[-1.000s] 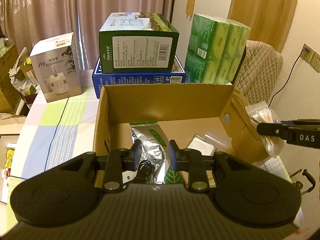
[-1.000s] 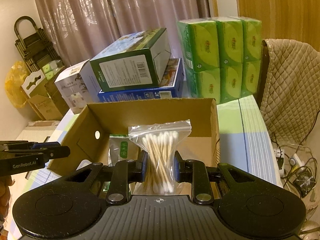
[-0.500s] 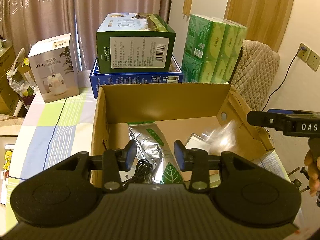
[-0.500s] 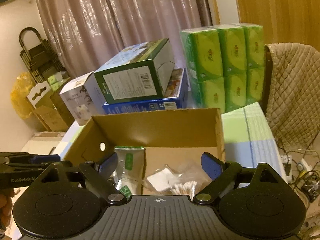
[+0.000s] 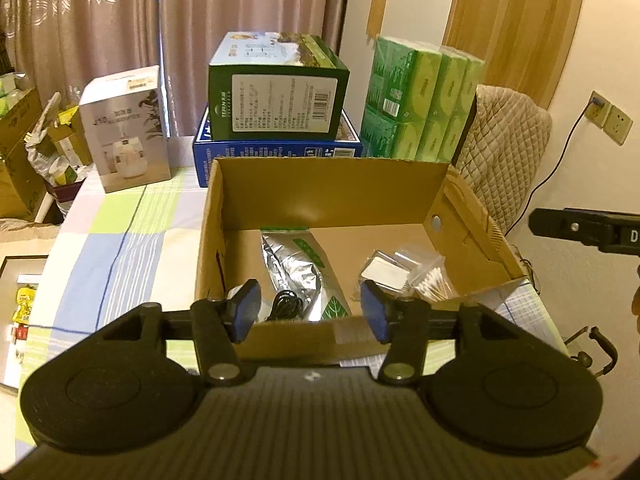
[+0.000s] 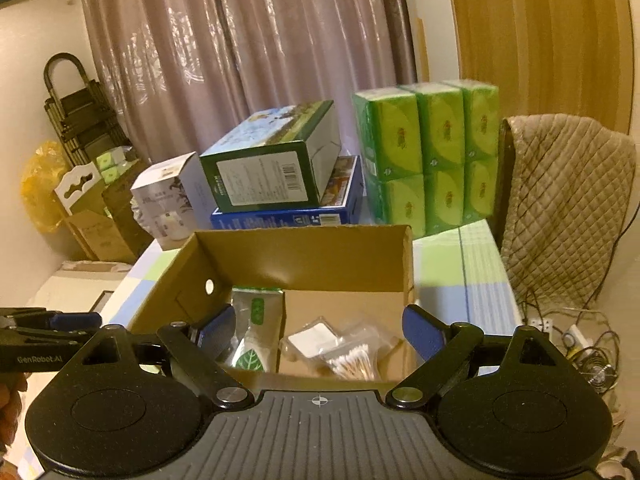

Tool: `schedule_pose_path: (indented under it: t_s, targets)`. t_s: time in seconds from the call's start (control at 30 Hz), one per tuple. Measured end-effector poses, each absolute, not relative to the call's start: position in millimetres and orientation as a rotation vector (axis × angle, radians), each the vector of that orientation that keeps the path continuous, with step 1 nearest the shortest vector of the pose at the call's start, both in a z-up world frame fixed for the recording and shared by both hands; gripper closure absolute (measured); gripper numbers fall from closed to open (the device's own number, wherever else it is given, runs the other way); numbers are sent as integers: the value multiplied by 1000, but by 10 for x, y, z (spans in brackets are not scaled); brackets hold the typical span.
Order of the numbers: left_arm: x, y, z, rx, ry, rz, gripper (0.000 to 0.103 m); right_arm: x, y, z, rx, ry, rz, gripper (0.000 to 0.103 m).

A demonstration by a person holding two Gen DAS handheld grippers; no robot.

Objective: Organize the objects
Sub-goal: 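Withdraw both grippers from the box toward the red toy and hair tie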

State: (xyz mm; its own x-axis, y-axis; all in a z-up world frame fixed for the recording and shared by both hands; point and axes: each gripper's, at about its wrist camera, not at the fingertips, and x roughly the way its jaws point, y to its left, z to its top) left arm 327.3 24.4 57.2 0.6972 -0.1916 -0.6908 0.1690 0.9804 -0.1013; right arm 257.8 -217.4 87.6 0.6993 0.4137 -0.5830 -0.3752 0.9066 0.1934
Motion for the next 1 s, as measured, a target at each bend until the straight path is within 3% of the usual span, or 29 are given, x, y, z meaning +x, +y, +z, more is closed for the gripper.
schedule_pose_path:
  t_s: [0.07,0.2,0.43,0.57,0.83,1.0]
  targets:
    - [3156,266,627,-34,766,-195,42,2449,-2204,917,65,665,437,15]
    - [2894,306,721,-34,763,-177,39,2209,-2270,943,62,670,431,15]
    - [2425,438,879,-30,740,-162,18,1811,-2388,953,56,666,440,15]
    - [2198,539,922,-38,723,-132,11,1624,-2487,876,42,671,429,15]
    - [1870,560,816,-28,720,-104,1,1435,-2730,676,57,710,394,15]
    - [1758,490,715,-25,721,-110,1,1351,-2793,562,33,716,381,15]
